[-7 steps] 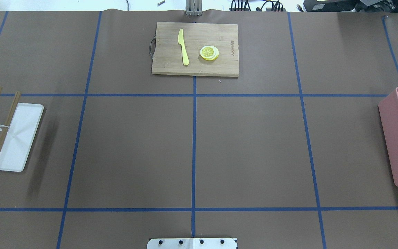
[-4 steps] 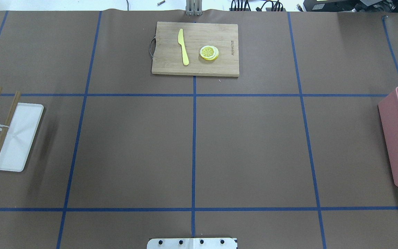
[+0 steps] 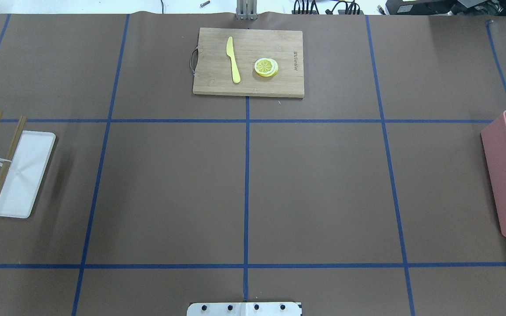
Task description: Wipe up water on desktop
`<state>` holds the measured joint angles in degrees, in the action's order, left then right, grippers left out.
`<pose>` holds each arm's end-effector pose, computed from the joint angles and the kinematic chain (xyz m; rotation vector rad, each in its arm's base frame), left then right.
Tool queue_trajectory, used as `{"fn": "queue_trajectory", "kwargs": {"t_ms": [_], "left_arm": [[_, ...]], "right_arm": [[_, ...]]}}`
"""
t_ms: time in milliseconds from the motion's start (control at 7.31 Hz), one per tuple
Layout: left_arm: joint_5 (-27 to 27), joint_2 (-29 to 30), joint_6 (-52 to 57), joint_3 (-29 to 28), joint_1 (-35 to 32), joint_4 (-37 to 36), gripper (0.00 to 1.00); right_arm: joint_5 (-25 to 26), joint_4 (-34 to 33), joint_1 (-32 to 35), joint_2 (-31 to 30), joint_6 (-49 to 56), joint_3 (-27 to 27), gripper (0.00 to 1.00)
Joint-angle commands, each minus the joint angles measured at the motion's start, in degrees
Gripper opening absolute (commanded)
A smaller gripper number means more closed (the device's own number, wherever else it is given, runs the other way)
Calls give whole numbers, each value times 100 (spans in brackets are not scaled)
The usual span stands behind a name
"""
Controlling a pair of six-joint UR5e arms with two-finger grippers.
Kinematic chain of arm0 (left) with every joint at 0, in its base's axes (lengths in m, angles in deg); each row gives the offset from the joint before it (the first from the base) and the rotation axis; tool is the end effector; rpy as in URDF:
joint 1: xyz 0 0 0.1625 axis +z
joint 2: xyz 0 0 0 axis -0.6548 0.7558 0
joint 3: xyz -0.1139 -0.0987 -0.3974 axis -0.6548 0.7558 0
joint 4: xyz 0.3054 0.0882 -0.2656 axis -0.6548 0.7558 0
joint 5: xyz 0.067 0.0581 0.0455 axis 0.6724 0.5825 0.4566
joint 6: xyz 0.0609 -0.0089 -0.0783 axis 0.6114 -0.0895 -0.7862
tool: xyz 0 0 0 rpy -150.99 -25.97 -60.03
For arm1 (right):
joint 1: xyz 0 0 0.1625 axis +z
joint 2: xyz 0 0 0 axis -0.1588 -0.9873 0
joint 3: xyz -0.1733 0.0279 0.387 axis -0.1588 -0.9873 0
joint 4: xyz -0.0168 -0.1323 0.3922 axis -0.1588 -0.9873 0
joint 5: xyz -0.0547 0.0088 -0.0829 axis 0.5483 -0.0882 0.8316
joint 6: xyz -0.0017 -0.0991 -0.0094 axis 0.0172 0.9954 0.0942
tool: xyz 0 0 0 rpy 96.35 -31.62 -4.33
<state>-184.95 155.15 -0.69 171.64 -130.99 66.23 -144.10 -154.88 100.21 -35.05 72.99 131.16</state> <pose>-0.0800 -0.4642 0.5953 0.0824 0.5756 -0.0308 0.0713 -0.4071 0.6183 0.0188 -0.7748 -0.0956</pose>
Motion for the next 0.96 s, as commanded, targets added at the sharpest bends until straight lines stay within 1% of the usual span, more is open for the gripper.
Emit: {"fn": "queue_trajectory", "kwargs": {"t_ms": [0, 137, 274, 547, 684, 821], "left_arm": [[-254, -76, -84, -49, 9, -22, 99], [-482, -23, -180, -110, 17, -74, 99], [-502, 21, -607, -110, 26, -66, 99], [-502, 117, -796, -293, 44, -66, 99], [-502, 187, -796, -390, 44, -75, 99], [-493, 197, -796, -400, 35, -75, 99]], "right_arm": [[-110, 6, -272, 247, -597, -64, 100], [-58, 6, -457, 448, -697, -116, 100], [-66, 14, -520, 659, -698, -360, 100], [-84, 119, -538, 1247, -654, -1325, 100], [-67, 564, -529, 1241, -628, -1582, 100], [-66, 733, -503, 1189, -619, -1628, 100]]}}
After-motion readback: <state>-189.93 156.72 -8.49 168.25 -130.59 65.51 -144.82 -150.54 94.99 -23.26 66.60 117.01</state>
